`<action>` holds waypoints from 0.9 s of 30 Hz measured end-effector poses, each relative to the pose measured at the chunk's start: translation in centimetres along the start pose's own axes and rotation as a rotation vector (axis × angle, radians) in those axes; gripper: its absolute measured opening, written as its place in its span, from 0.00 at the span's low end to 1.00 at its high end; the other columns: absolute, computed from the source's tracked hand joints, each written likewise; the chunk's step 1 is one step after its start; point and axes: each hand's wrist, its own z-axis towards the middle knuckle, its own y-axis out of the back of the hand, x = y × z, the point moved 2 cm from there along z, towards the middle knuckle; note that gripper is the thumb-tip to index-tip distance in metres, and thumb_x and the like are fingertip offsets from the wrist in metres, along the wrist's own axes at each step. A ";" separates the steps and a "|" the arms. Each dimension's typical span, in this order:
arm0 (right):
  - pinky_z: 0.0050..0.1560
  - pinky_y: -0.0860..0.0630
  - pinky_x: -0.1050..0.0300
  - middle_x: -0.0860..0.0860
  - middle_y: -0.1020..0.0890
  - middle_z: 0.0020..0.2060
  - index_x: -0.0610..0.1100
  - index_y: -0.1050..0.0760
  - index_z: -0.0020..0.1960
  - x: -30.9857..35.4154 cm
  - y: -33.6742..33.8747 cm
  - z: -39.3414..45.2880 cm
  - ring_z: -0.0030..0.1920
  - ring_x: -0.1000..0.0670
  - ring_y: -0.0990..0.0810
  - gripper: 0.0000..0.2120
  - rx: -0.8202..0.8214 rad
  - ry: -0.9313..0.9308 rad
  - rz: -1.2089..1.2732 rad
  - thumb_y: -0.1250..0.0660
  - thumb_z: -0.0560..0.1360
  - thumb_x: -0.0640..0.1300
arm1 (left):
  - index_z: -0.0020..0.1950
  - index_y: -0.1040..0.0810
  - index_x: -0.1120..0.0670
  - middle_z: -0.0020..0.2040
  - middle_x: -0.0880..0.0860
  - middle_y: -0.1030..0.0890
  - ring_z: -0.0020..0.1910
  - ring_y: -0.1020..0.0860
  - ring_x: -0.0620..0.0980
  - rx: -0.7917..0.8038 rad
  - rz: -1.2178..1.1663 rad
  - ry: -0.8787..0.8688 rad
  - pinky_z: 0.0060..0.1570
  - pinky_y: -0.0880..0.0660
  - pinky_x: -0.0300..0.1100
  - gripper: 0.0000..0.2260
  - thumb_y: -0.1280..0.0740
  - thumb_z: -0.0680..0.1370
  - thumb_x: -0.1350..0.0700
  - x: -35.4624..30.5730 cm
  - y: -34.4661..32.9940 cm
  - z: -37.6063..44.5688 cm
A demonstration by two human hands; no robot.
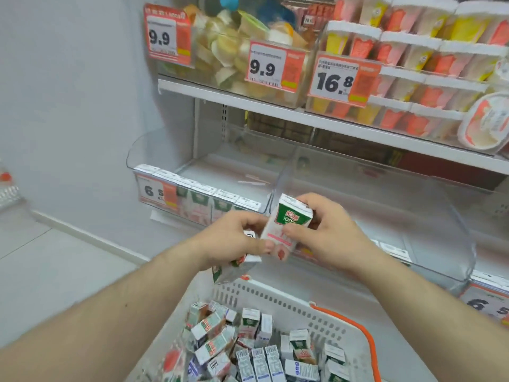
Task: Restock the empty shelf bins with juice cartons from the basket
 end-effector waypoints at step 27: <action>0.34 0.26 0.57 0.44 0.21 0.36 0.40 0.25 0.43 6.3 -23.4 29.4 0.30 0.45 0.25 0.05 0.489 -0.242 0.022 0.37 0.75 0.40 | 0.49 0.28 0.43 0.43 0.49 0.16 0.37 0.15 0.52 -0.980 -0.581 0.454 0.44 0.19 0.50 0.12 0.29 0.71 0.54 9.4 16.4 1.6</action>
